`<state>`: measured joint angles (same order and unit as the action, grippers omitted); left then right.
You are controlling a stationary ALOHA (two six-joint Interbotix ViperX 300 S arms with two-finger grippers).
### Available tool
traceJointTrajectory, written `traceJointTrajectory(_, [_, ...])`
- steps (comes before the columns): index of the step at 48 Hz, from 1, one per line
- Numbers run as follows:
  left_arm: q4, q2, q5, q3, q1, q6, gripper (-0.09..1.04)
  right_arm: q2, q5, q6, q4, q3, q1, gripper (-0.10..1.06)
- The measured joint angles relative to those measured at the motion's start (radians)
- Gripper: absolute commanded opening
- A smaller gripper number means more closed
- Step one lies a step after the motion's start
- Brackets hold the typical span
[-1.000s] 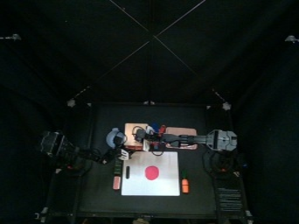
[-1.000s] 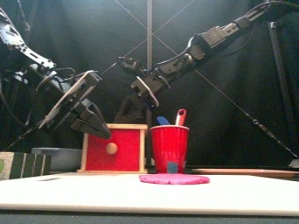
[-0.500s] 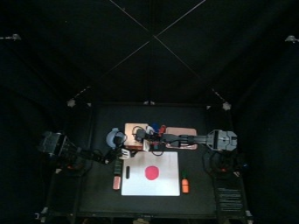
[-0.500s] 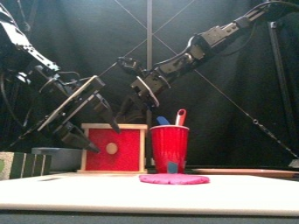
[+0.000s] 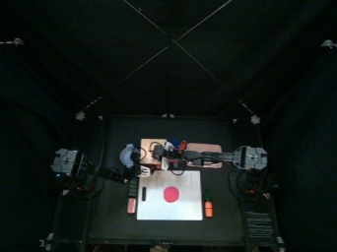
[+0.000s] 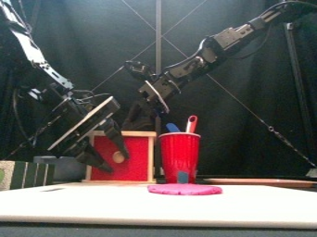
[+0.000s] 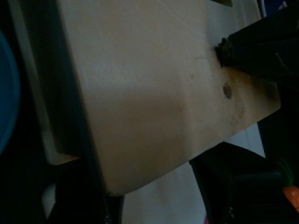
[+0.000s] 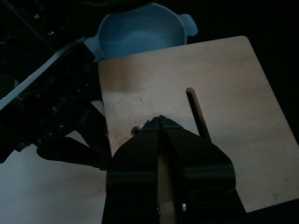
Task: Get the cutter from the drawer then cut the dough then place the extra dough in the bowl
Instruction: Open the drawer
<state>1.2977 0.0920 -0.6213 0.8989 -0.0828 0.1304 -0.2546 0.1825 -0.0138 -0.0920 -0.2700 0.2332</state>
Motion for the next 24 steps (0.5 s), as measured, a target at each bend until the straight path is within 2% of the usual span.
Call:
traceJointTrajectory(13, [-0.006, 0.0, -0.006, -0.003, 0.0, -0.003, 0.45, 0.0, 0.0, 0.0, 0.008, -0.002, -0.002, 0.05])
traceJointTrajectory(24, [-0.003, 0.0, -0.006, 0.002, -0.023, -0.002, 0.42, 0.0, -0.002, 0.0, 0.009, -0.002, -0.002, 0.05])
